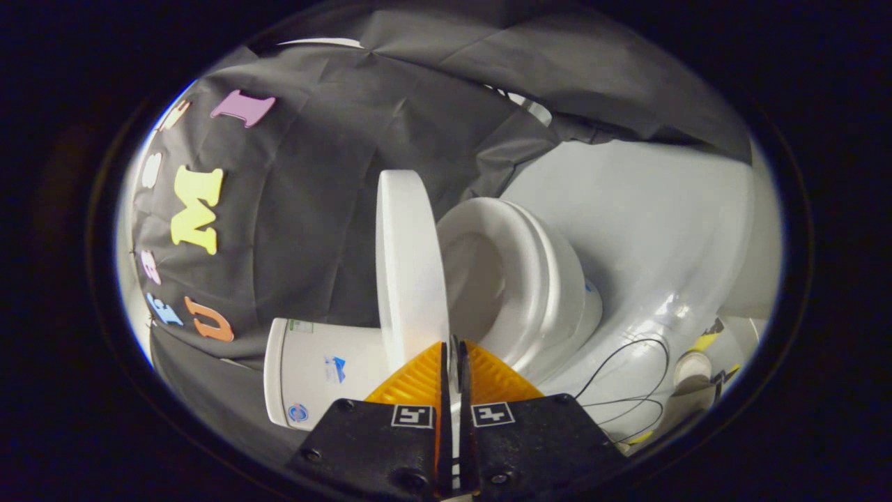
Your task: Open the toilet lid.
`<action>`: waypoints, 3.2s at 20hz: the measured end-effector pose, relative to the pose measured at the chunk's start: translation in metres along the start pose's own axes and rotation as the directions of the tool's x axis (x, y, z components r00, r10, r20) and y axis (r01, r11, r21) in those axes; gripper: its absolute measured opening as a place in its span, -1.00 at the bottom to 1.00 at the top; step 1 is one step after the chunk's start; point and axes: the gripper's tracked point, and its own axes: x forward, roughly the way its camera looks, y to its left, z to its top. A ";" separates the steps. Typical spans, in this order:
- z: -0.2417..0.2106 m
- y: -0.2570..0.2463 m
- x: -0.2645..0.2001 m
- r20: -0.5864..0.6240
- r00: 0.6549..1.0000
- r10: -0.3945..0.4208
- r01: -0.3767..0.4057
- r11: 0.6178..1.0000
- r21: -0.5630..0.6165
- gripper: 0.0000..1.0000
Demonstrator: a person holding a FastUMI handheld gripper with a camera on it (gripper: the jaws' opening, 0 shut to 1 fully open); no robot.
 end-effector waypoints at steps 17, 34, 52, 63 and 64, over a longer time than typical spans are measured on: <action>-0.012 0.068 -0.014 -0.003 0.999 0.049 -0.048 0.989 -0.139 -0.86; -0.040 0.128 -0.022 0.026 1.000 0.018 -0.009 0.953 -0.303 -0.86; -0.079 0.187 -0.022 0.041 0.999 -0.002 0.021 0.879 -0.476 -0.80; -0.103 0.216 -0.019 0.048 0.999 -0.018 0.042 0.818 -0.574 -0.76; -0.104 0.218 -0.019 0.049 0.999 -0.019 0.044 0.814 -0.579 -0.76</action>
